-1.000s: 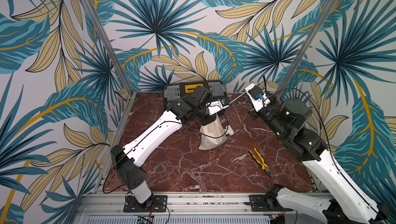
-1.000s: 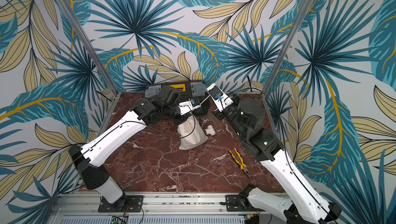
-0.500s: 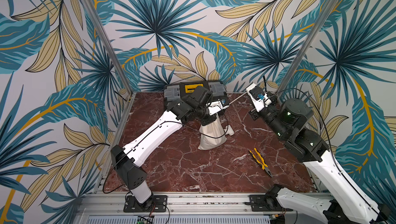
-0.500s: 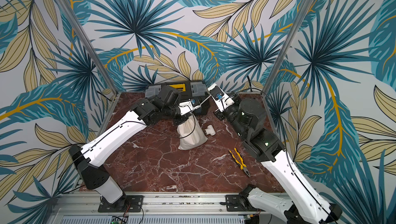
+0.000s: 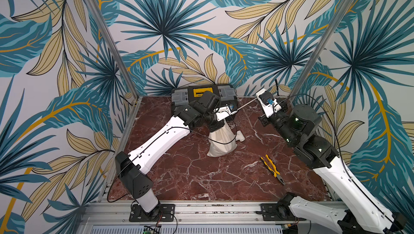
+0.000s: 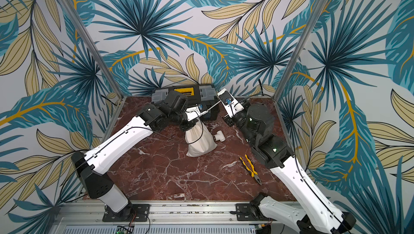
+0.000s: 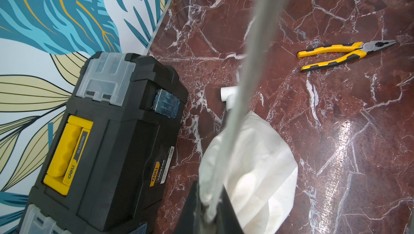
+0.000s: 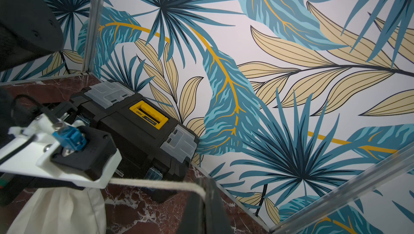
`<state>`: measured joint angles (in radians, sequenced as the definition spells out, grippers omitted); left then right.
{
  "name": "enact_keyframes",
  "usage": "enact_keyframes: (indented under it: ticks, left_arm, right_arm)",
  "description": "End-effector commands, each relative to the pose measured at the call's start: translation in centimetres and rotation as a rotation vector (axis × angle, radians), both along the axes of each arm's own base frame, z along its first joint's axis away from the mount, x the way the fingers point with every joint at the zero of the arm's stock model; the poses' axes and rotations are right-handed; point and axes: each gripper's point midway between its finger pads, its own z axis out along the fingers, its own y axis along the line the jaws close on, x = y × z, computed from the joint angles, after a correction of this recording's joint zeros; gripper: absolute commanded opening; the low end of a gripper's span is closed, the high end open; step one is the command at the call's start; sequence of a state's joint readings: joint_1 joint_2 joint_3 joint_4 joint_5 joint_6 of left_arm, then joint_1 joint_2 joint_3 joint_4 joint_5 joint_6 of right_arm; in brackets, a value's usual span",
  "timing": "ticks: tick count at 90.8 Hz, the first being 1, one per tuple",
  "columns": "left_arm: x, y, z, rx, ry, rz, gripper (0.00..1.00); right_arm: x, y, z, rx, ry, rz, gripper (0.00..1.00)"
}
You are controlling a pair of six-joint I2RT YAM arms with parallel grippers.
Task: Close the soil bag
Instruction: Frap the soil bag at the center of the board.
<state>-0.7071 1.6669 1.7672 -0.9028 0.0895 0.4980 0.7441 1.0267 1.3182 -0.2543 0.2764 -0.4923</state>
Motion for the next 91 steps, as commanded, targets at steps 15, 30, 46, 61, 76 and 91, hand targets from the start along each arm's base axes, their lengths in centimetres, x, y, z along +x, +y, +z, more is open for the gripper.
enact_keyframes:
  ticks: [15, 30, 46, 61, 76, 91]
  left_arm:
    - [-1.1, 4.6, -4.3, 0.146, 0.149, 0.100, 0.00]
    - [-1.1, 4.7, -3.9, 0.131, 0.154, 0.107, 0.00]
    - [-1.2, 4.5, -3.1, 0.112, 0.155, 0.106, 0.00]
    - [-1.4, 4.5, -2.2, 0.093, 0.153, 0.109, 0.00]
    - [-1.7, 4.4, -1.7, 0.074, 0.152, 0.109, 0.00]
    - [-1.5, 4.5, -1.4, 0.066, 0.138, 0.133, 0.00]
  right_arm:
    - [-0.7, -4.2, 4.7, 0.237, -0.125, -0.107, 0.00]
    - [-0.2, -3.8, 1.6, 0.224, -0.052, -0.108, 0.00]
    - [0.2, -3.3, -1.5, 0.213, 0.023, -0.103, 0.00]
    - [-0.1, -1.6, -4.6, 0.227, 0.121, -0.025, 0.00]
    - [-0.1, -0.4, -9.1, 0.234, 0.231, 0.013, 0.00]
    - [-0.4, 0.1, -13.3, 0.235, 0.329, 0.023, 0.00]
